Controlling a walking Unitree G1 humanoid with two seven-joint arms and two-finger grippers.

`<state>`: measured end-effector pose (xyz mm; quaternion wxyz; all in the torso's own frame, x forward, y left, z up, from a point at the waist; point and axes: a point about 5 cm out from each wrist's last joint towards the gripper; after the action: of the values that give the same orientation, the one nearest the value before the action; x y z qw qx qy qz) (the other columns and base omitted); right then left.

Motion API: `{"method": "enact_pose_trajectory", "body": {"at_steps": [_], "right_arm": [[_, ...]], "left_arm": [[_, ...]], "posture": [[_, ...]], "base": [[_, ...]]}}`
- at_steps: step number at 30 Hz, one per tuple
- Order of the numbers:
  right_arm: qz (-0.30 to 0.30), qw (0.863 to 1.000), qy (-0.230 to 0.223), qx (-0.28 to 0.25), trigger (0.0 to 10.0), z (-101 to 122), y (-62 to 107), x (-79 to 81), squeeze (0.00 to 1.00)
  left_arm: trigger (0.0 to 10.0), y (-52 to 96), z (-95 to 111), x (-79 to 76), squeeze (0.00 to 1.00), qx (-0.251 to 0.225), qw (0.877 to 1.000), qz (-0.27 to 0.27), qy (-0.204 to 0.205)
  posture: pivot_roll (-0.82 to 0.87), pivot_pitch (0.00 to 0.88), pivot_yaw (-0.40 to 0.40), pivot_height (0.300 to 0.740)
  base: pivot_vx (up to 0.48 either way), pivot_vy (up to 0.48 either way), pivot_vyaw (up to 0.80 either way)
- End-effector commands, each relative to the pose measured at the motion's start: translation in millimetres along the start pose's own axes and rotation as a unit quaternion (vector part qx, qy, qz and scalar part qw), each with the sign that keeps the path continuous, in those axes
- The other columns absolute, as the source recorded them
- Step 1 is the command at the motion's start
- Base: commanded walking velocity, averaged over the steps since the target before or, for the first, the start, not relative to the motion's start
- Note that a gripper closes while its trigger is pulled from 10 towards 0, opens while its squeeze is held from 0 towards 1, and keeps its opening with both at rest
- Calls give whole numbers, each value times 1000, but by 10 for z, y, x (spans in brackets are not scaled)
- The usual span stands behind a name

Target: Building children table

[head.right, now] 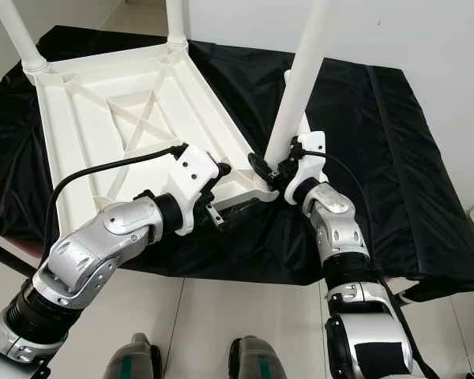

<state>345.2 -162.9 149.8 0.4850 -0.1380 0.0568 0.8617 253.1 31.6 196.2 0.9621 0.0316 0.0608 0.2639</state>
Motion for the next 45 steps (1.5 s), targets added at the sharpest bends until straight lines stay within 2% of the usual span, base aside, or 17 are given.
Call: {"method": "enact_pose_trajectory", "body": {"at_steps": [1,5,10,15,17,19,20,22,24,26,27,28,31,32,40,41,45], "right_arm": [[-8,1000,-27,8,10000,-38,16,120,0],[-16,1000,-25,9,10000,-46,26,229,0],[-33,999,-28,12,10000,-39,30,267,0],[-110,992,-48,37,10000,-37,17,325,0],[-110,992,-48,37,10000,-37,17,325,0],[-193,978,-52,64,10000,-52,50,305,0],[-193,978,-52,64,10000,-52,50,305,0],[-234,968,-51,77,10000,-59,81,295,0],[-293,951,-50,88,10000,-59,135,286,0],[-293,951,-50,88,10000,-59,135,286,0],[-347,932,-40,94,10000,-49,200,284,0],[-360,927,-38,98,10000,-44,217,288,0],[-373,922,-39,100,10000,-43,235,314,0],[-360,927,-42,97,10000,-27,208,404,0],[-374,921,-34,103,10000,-19,219,371,0],[-361,928,-39,87,10000,5,199,357,1000],[-357,931,-33,71,10000,35,200,320,1000]], "left_arm": [[10000,8,-25,-37,0,11,1000,-29,1],[10000,8,-36,-44,0,12,999,-30,3],[10000,7,-38,-49,0,12,999,-32,3],[10000,-7,-41,-53,0,13,999,-36,2],[10000,-7,-41,-53,0,13,999,-36,2],[10000,-16,-44,-54,0,12,999,-37,2],[10000,-16,-44,-54,0,12,999,-37,2],[10000,-19,-50,-51,0,12,999,-37,2],[10000,-22,-57,-45,0,13,999,-36,2],[10000,-22,-57,-45,0,13,999,-36,2],[10000,-23,-62,-39,0,14,999,-36,2],[10000,-22,-63,-38,0,14,999,-36,2],[10000,-24,-64,-37,0,14,999,-36,2],[10000,-24,-64,-36,0,14,999,-35,2],[10000,-18,-71,-37,0,14,999,-34,1],[10000,-14,-72,-33,0,14,999,-33,1],[10000,-10,-75,-30,0,14,999,-32,2]], "posture": [[-19,60,-30,740],[-20,57,-31,740],[-22,57,-31,740],[-31,49,-35,740],[-31,49,-35,740],[-38,39,-35,740],[-38,39,-35,740],[-40,35,-35,740],[-41,31,-35,740],[-41,31,-35,740],[-40,27,-35,740],[-40,27,-35,740],[-38,24,-38,740],[-39,20,-38,740],[-37,16,-41,740],[-36,16,-40,740],[-36,16,-40,740]], "base": [[0,0,0],[0,0,0],[0,0,0],[0,0,0],[0,0,0],[0,0,0],[0,0,0],[0,0,0],[0,0,0],[0,0,0],[0,0,0],[0,0,0],[0,0,0],[0,0,0],[0,0,0],[0,0,0],[0,0,0]]}}
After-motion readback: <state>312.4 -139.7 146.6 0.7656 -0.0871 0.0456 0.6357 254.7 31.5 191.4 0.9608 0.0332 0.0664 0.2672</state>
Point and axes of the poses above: a point about 5 cm out from each wrist's last joint towards the gripper, its own y axis pointing back from the gripper into the wrist, its own z axis along the axis of the wrist's last joint, x = y × z, and after that the axes turned 14 degrees about y, right-handed
